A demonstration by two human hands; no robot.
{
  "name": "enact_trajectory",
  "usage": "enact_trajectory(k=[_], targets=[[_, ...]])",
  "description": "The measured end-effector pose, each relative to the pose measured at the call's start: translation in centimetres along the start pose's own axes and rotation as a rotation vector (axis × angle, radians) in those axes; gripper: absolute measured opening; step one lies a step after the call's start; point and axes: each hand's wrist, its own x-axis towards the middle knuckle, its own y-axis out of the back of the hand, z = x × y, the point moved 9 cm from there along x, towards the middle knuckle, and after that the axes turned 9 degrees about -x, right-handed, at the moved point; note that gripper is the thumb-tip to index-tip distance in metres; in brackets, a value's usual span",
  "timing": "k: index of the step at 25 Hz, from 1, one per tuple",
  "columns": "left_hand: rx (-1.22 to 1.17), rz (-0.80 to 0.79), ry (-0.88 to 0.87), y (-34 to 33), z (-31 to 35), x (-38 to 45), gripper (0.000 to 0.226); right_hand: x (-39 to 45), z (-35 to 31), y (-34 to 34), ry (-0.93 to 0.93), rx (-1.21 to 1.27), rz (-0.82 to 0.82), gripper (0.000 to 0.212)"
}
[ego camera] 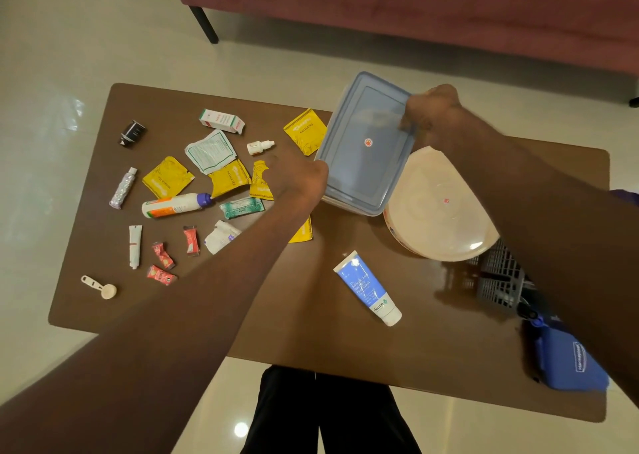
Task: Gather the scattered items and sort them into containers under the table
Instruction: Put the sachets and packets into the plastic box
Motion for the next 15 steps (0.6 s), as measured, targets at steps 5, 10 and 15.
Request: enact_trajectory(k=[5, 10, 15], targets=[[-0.207, 0.117, -0.176, 3.6, 1.7, -4.2, 0.022, -3.5, -0.2, 4.0, 0.017, 0.369, 0.235, 0.041], [-0.247, 0.17, -0.546, 9.2, -1.2, -10.3, 0.013, -15.0, 3.3, 1.9, 0.057, 0.679, 0.265, 0.022], [0.064, -0.025, -0.83, 11.7, -11.2, -15.9, 0.005, -24.0, 14.2, -5.0, -0.153, 0.833, 0.111, 0.016]])
